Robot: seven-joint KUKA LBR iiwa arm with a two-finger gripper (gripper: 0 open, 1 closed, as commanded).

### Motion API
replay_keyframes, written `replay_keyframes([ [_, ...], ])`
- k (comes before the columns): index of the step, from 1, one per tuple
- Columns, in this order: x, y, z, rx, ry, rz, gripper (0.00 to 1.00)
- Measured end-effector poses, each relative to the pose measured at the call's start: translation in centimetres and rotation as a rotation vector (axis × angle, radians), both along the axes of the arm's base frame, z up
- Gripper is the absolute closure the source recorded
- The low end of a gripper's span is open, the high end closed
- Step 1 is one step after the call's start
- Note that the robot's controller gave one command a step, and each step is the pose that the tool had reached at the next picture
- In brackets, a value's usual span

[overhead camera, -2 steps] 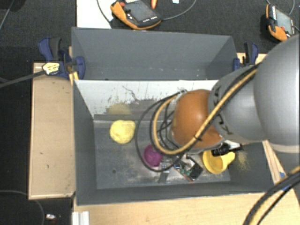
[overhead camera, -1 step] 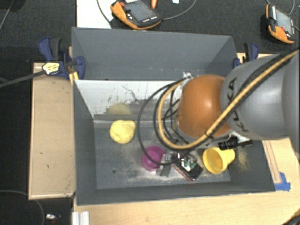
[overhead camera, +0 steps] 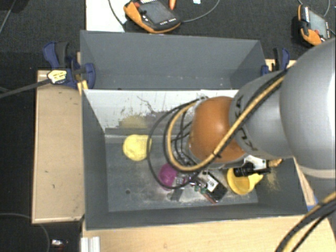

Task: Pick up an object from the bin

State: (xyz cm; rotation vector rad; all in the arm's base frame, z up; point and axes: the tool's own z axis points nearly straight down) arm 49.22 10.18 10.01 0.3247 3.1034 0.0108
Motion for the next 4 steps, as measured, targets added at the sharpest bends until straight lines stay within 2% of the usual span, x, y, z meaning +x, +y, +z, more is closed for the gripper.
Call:
replay_keyframes([
  [1, 0.4, 0.7, -2.7, 0.007, -0.016, -0.207, 0.0],
  [2, 0.7, 0.3, -2.6, 0.007, -0.017, -0.123, 1.0],
  [3, 0.8, 0.3, -2.5, 0.007, -0.017, -0.103, 1.0],
  [4, 0.5, 0.2, 0.1, 0.005, -0.006, -0.102, 1.0],
])
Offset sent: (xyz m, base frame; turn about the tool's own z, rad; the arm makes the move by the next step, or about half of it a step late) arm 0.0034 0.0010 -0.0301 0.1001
